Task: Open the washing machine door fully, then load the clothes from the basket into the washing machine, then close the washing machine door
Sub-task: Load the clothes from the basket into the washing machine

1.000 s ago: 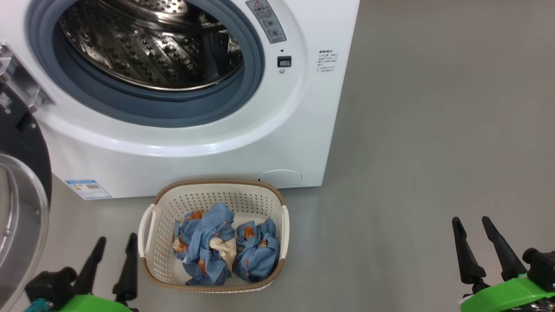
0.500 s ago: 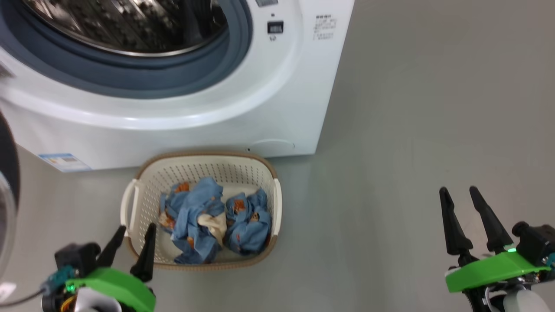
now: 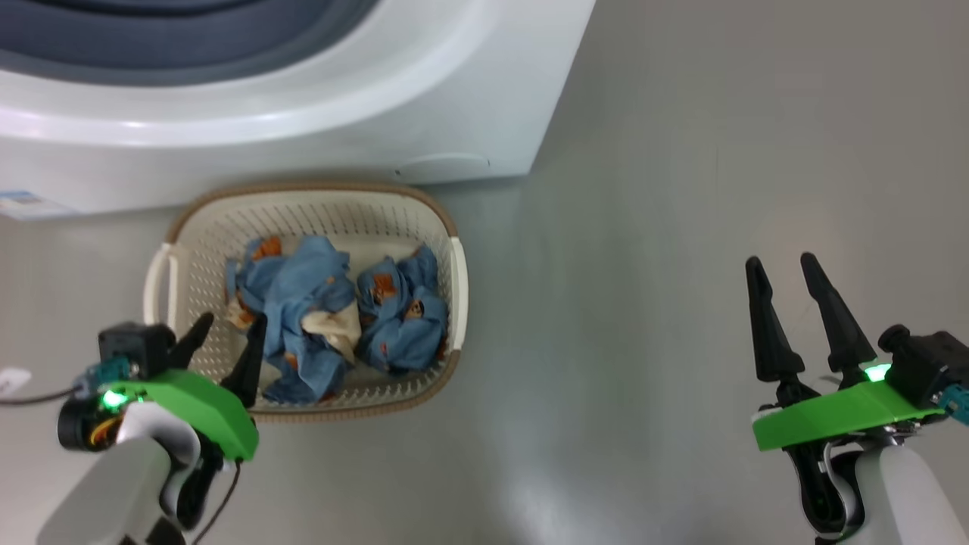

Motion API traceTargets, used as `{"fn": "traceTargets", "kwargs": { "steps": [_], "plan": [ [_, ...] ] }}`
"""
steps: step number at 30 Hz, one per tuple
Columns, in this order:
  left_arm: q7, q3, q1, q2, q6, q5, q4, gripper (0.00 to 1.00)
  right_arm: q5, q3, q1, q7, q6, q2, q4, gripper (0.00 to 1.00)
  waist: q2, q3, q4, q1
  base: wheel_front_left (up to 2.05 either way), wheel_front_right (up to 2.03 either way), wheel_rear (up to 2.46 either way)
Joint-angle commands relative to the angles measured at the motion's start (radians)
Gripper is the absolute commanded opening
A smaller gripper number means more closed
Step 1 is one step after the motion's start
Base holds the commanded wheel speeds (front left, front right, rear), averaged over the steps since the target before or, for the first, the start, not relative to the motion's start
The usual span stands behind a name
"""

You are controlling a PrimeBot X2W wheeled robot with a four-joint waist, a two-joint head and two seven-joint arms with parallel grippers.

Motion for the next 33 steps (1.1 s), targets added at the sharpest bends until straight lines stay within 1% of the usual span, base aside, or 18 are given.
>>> {"fn": "traceTargets", "kwargs": {
  "steps": [1,8,15,18,24,33],
  "plan": [
    [-0.006,-0.002,-0.045,0.045,-0.002,-0.022,0.018,1.00,-0.014,0.024,-0.013,-0.012,0.003,0.005,-0.026,1.00,0.0000,0.087,-0.021,0.0000,0.00,0.00,0.00],
    [-0.006,-0.109,-0.160,0.060,-0.002,-0.102,0.120,1.00,-0.027,0.036,-0.067,-0.012,0.003,0.020,-0.035,1.00,0.0000,0.177,-0.029,0.0000,0.00,0.00,0.00],
    [-0.006,-0.220,-0.251,0.080,-0.002,-0.175,0.175,1.00,-0.033,0.040,-0.099,-0.012,0.003,0.036,-0.047,1.00,0.0000,0.247,-0.033,0.0000,0.00,0.00,0.00],
    [-0.006,-0.263,-0.288,0.091,-0.002,-0.199,0.189,1.00,-0.035,0.047,-0.110,-0.012,0.003,0.041,-0.050,1.00,0.0000,0.277,-0.039,0.0000,0.00,0.00,0.00],
    [-0.006,-0.317,-0.337,0.117,-0.002,-0.234,0.202,1.00,-0.038,0.045,-0.124,-0.012,0.003,0.047,-0.058,1.00,0.0000,0.318,-0.058,0.0000,0.00,0.00,0.00],
    [-0.006,-0.417,-0.389,0.142,-0.002,-0.307,0.189,1.00,-0.038,0.033,-0.122,-0.012,0.003,0.055,-0.073,1.00,0.0000,0.355,-0.074,0.0000,0.00,0.00,0.00]
  ]
}}
